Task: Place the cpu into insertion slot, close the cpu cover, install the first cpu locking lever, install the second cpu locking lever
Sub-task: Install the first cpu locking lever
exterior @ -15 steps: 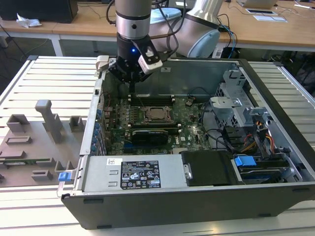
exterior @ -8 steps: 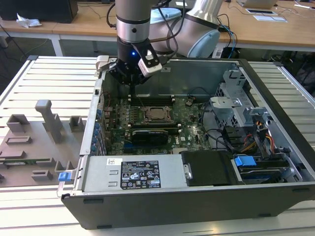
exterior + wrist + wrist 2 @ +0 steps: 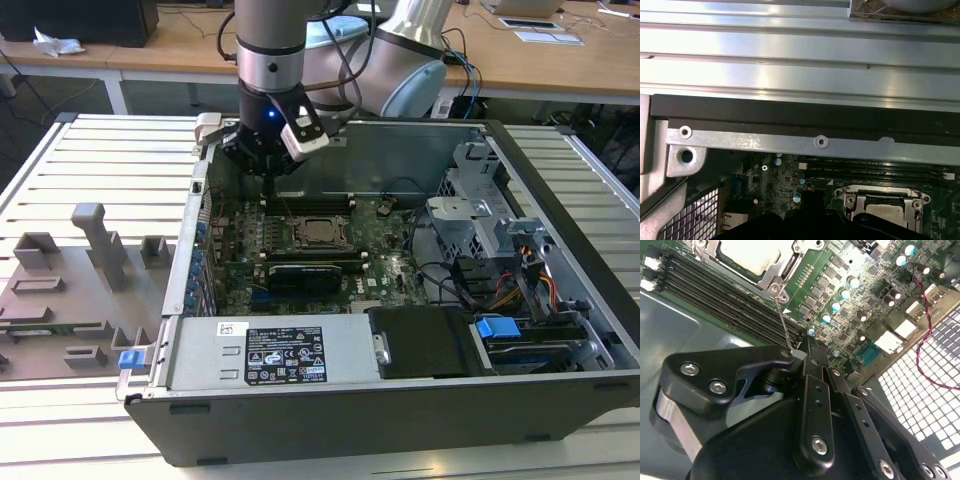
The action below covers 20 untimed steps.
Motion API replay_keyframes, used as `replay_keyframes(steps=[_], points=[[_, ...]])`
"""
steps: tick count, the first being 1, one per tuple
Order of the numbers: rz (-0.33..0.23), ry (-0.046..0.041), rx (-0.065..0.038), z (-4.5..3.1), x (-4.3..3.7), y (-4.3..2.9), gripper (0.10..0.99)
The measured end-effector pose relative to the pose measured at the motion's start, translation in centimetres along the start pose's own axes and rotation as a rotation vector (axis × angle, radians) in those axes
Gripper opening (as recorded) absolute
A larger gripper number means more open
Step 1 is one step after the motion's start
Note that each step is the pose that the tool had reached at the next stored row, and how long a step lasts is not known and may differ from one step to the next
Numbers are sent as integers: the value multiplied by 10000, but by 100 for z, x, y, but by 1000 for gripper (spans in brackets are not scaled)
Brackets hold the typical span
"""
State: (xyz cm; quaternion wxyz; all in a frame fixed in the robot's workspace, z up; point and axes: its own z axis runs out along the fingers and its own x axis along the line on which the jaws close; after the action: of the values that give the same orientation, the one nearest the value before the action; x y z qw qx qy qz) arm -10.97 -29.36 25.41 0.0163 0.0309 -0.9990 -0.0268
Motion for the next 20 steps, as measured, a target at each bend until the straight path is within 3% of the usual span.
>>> replay_keyframes(steps=[3,8,15,20], points=[[0,-1,0,1,-68,2,106],[-1,9,1,-4,-288,-9,106],[6,12,-2,1,-349,-12,106],[595,-17,-31,79,-357,-17,106]])
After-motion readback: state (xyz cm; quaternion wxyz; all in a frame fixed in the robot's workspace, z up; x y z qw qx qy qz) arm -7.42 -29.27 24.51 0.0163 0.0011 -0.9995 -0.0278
